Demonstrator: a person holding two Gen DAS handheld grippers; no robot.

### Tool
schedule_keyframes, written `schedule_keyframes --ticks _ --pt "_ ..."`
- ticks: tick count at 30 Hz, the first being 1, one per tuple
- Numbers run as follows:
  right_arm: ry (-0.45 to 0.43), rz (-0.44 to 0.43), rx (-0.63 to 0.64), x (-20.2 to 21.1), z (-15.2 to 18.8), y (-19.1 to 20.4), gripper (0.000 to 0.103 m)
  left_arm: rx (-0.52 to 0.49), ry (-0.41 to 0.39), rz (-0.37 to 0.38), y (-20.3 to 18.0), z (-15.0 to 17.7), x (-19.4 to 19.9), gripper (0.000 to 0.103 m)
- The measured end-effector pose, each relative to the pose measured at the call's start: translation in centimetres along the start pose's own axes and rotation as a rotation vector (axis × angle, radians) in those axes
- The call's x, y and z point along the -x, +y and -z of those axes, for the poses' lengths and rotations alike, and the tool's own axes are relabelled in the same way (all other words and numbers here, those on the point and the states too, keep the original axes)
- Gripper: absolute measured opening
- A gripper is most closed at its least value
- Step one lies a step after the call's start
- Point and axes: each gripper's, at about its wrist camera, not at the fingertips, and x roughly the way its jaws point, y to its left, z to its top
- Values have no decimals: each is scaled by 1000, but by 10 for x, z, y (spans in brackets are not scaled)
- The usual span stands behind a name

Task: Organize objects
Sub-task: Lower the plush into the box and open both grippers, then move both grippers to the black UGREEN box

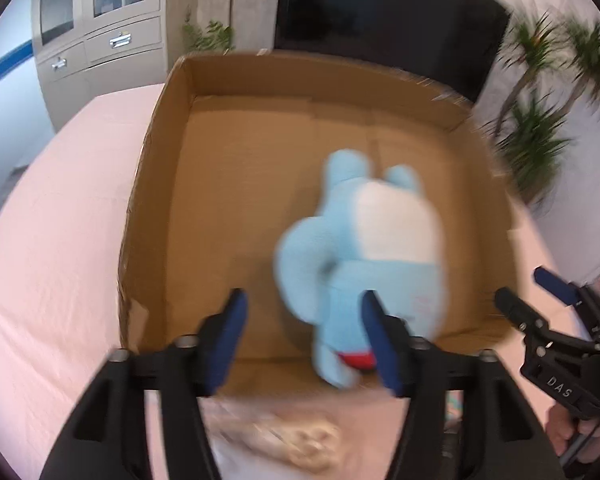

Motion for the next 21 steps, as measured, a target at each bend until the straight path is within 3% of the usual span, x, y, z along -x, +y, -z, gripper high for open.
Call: schedule_keyframes --ticks 1,3,7,10,12,14,16,17,19,21 --pt "-12 -15 -11 13 5 -6 77 -2 -13 32 -5 5 10 75" --pt "-24 -49 -40 34 18 -23 79 -15 -31 87 -19 15 30 81" --pt "-27 -101 -107 72 61 -54 80 -37 -48 172 -51 57 51 85" --pt "-37 -111 -113 80 92 -60 81 -46 -63 194 -70 93 54 85" --pt "-70 -96 -99 85 117 -57 81 -77 -102 180 -83 122 57 85" --pt "-124 -79 -77 89 144 -45 84 -143 -173 107 -99 152 61 87" --pt "-132 -68 -72 88 169 -38 97 -222 -256 -17 -116 180 59 103" --pt "-141 -59 -92 87 181 -36 102 -240 -274 -48 -120 188 56 103" --pt "-158 -37 -127 88 197 -37 102 -232 -248 -64 -121 199 45 102" --pt "-124 -116 -136 82 204 -43 102 -202 -161 7 -115 199 30 102"
